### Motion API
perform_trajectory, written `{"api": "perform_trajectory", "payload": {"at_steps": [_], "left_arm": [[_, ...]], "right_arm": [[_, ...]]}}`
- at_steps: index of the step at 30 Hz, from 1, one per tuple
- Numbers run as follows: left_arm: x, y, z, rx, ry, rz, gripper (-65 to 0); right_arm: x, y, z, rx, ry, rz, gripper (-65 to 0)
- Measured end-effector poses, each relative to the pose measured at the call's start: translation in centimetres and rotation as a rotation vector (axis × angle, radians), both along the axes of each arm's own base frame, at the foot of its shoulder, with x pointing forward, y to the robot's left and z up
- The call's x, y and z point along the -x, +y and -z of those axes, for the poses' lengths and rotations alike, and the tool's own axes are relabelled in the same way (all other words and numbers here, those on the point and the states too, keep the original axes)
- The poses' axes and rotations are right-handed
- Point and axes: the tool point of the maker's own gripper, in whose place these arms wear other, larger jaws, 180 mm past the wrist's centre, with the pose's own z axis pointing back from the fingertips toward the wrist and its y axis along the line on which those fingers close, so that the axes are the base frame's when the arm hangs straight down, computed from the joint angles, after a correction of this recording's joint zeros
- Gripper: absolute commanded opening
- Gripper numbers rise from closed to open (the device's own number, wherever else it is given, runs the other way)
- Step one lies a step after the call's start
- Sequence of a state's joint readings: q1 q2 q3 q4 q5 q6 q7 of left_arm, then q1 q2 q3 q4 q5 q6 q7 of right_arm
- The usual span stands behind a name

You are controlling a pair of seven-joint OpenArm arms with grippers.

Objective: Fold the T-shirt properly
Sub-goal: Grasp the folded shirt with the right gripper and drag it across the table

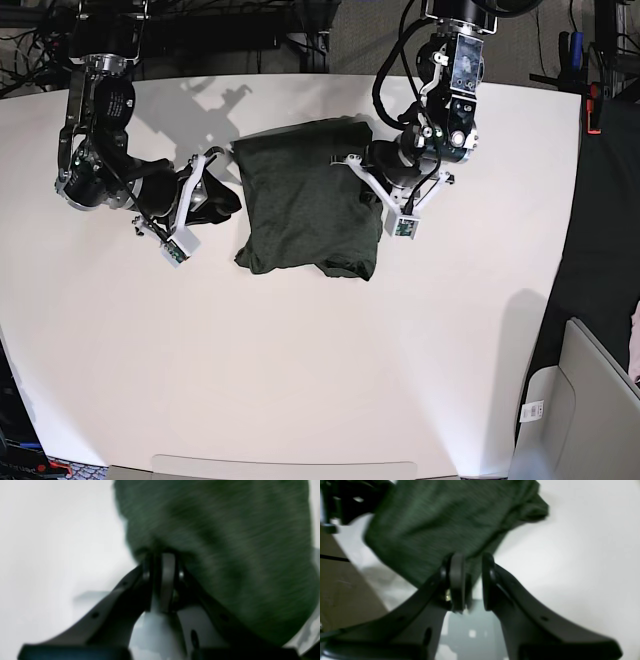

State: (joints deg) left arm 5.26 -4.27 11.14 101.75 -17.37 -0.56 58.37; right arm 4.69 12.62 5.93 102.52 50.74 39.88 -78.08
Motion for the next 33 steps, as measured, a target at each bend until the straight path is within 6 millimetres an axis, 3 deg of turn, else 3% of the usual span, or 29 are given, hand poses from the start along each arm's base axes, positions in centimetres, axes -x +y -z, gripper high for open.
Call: {"api": "perform_trajectory", "payload": {"at_steps": [4, 10, 15, 17, 24, 28, 30, 33], "left_arm": [[-0.7, 5.4, -1.6, -0.071, -0.066, -0.115, -61.3], [1.6, 6.7, -0.1, -0.095, -0.009, -0.113, -61.3], [2.1, 6.7, 0.2, -0.095, -0.001, -0.114, -61.3], [2.3, 7.9, 0.3, -0.098, 0.002, -0.141, -61.3], [2.6, 14.2, -0.5, -0.145, -0.011, -0.321, -61.3], [2.9, 17.1, -1.7, -0.166, -0.037, -0.406, -61.3], [2.8, 18.0, -2.7, -0.180, -0.069, -0.430, -61.3], [2.8, 18.3, -3.1, -0.175, -0.077, -0.440, -61.3]], "right_arm": [[0.0, 3.2, -0.9, -0.024, -0.004, -0.102, -54.6], [1.0, 6.0, -1.2, -0.016, -0.016, -0.199, -54.5], [3.3, 11.8, -1.7, -0.067, -0.015, -0.363, -54.5], [3.5, 12.9, -1.3, -0.059, -0.002, -0.407, -54.5], [3.9, 14.5, 2.6, -0.013, 0.127, -0.442, -54.6], [3.9, 13.4, 5.5, 0.004, 0.233, -0.405, -54.6], [4.4, 13.0, 7.1, 0.011, 0.291, -0.390, -54.6], [3.8, 13.0, 7.4, 0.001, 0.279, -0.367, -54.6]]}}
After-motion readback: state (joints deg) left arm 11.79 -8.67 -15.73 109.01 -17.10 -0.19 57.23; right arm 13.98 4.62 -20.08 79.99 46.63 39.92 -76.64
